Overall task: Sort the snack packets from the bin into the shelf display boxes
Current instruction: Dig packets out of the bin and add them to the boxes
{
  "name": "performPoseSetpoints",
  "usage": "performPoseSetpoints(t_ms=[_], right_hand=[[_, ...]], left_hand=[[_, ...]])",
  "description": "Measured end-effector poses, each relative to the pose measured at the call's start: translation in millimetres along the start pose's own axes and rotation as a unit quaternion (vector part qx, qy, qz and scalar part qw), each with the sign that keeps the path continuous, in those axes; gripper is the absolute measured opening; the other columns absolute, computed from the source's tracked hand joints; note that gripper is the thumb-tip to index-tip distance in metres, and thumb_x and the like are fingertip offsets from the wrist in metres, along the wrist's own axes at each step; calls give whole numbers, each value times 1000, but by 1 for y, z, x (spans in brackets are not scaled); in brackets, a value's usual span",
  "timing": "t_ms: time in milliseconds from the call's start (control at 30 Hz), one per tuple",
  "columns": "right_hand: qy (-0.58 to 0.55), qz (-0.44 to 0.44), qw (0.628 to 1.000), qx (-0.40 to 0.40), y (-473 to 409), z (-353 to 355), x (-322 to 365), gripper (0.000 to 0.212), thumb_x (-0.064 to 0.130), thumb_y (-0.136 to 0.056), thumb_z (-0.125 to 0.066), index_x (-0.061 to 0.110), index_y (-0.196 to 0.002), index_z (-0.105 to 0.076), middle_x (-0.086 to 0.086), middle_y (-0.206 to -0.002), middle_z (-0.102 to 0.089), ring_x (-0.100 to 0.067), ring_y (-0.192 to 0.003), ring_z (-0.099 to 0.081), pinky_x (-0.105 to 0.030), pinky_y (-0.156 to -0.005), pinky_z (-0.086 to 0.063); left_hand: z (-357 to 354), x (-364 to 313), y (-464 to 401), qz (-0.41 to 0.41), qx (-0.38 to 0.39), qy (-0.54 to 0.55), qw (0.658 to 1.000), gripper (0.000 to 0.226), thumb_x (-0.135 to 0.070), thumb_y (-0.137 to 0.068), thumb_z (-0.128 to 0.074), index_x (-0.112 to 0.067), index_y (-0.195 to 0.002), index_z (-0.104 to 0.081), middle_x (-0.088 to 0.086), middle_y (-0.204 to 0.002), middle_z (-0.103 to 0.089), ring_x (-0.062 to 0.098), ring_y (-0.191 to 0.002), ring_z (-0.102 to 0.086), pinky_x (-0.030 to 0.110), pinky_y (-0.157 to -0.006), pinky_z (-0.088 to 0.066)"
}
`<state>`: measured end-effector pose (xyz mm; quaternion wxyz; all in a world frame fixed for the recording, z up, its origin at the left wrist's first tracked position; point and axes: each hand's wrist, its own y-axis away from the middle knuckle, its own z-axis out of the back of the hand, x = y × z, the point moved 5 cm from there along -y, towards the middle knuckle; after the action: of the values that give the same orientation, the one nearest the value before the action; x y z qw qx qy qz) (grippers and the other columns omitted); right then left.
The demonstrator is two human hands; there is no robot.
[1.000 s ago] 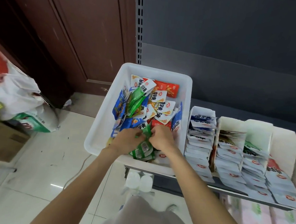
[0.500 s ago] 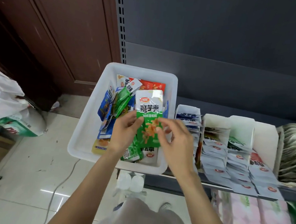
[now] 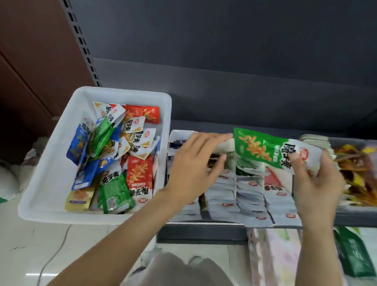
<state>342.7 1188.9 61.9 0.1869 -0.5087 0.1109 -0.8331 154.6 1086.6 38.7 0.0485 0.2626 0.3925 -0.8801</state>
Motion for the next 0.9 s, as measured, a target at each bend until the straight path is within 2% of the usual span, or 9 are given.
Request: performPoseSetpoints(t_ms=[67,200,333,433,533,633,733,800,900], right_hand=[[29,-17,999,-11,-10,15,-21,15,15,-94,-57,0,-99,-58,-10,-83,-61,-11,-72,-49,-8,-61,-36],[100,52,993,32,-30,2,-33,11,13,-93,-59,3,-97,-63,5,-71,-56,-11,-64,-49,-22,-57,-31],[184,154,963,120,-50,-38,-39,14,20,-89,-61,19,-99,-71,0,-88,-72,-22,-75,-66,-34,-63,-51],[281,197,916,207,-53,-69,-45,20,18,-89,-58,26,-99,-73,2,-96,-73,-25,-85,-67,-34,-68,-52],[377,183,844,335,-44,-96,-54,27,17,-86,-50,32,-96,-71,-1,-92,-70,-28,-86,-61,-30,-66,-43],[359,147,825,411,-39,-100,-63,28,17,-84,-51,31,-98,-70,-4,-91,-68,-28,-87,-60,-30,-64,-37],[298,128,844,426,-35,-90,-59,28,18,-87,-56,26,-111,-67,-1,-109,-68,-25,-103,-61,-33,-78,-47],[226,141,892,365,-32,-77,-37,32,20,-91,-58,25,-122,-62,4,-120,-65,-18,-110,-59,-34,-87,-48],[122,172,932,296,-20,-71,13,30,17,-94,-56,26,-122,-62,9,-115,-66,-10,-104,-62,-30,-89,-50]], left_hand=[[-36,-11,-2,-44,83,-50,994,27,-20,-82,-63,-16,-109,-65,-4,-97,-67,18,-97,-52,27,-84,-38],[-99,-13,4,-77,262,-168,947,24,-34,-80,-67,-20,-99,-70,-2,-90,-70,22,-92,-55,34,-80,-33],[-110,-12,0,-69,286,-207,933,8,-25,-67,-79,-26,-72,-73,-10,-66,-68,18,-75,-59,32,-73,-32],[-109,-9,1,-65,271,-171,945,9,-20,-67,-79,-26,-71,-74,-8,-66,-69,20,-73,-59,31,-71,-41],[-109,-8,2,-67,264,-166,948,4,-21,-71,-75,-25,-72,-74,-7,-67,-69,20,-74,-59,33,-72,-40],[-110,-4,5,-71,267,-144,950,10,-25,-76,-66,-23,-78,-75,-5,-75,-70,21,-80,-60,33,-75,-45],[-87,-4,5,-66,218,-104,968,22,-34,-83,-55,-23,-88,-73,-8,-85,-71,16,-88,-59,30,-77,-45],[-52,0,5,-48,113,-68,990,21,-31,-88,-55,-19,-88,-72,-7,-85,-70,11,-85,-59,26,-75,-45],[12,26,15,12,-14,-47,999,23,-24,-90,-52,-9,-81,-66,-1,-78,-66,8,-75,-55,23,-68,-43]])
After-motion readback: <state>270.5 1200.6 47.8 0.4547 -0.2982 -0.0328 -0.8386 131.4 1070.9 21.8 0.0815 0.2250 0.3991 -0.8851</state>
